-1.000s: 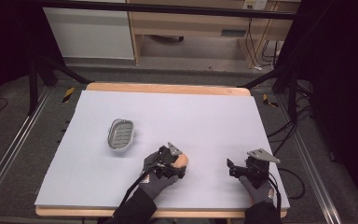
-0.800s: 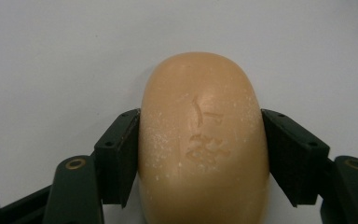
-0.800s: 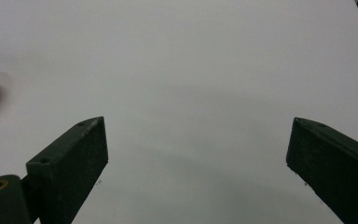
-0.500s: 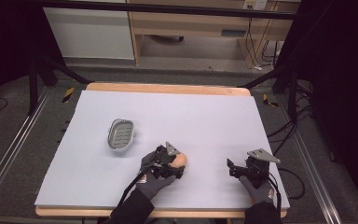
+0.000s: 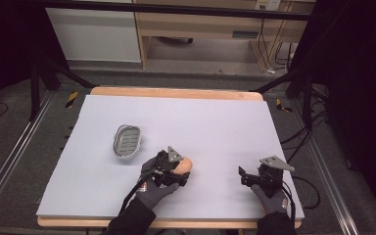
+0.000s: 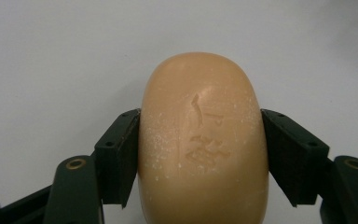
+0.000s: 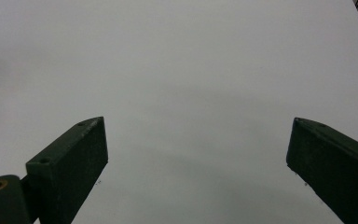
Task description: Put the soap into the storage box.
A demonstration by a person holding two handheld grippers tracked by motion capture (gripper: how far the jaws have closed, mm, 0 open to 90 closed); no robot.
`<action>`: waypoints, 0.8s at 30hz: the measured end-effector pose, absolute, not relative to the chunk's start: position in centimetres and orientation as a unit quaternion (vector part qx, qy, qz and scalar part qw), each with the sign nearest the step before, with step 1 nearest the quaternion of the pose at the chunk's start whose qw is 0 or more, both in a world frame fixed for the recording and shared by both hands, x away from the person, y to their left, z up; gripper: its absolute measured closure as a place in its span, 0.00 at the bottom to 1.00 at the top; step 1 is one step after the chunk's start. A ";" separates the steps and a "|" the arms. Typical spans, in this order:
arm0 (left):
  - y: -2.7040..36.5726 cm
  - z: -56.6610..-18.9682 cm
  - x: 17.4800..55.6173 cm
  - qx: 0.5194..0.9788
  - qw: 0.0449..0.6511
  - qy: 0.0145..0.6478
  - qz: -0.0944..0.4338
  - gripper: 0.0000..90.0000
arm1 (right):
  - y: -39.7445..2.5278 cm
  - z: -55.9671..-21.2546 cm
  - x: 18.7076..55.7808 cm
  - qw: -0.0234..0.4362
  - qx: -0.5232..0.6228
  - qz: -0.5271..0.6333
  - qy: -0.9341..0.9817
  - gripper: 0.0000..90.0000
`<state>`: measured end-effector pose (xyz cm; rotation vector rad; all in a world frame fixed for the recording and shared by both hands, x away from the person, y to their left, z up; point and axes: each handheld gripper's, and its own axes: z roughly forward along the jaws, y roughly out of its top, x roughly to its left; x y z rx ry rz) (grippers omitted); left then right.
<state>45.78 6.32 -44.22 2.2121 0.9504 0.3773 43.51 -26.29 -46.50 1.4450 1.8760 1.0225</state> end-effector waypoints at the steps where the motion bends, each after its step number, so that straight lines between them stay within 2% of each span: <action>1: 6.4 -44.1 45.7 0.851 0.347 0.367 0.145 0.35 | -26.3 -46.5 43.5 0.277 0.539 0.380 0.698 0.06; 24: 9.3 -41.9 46.1 0.836 0.358 0.382 0.166 0.36 | -26.3 -46.5 43.5 0.279 0.538 0.382 0.698 0.06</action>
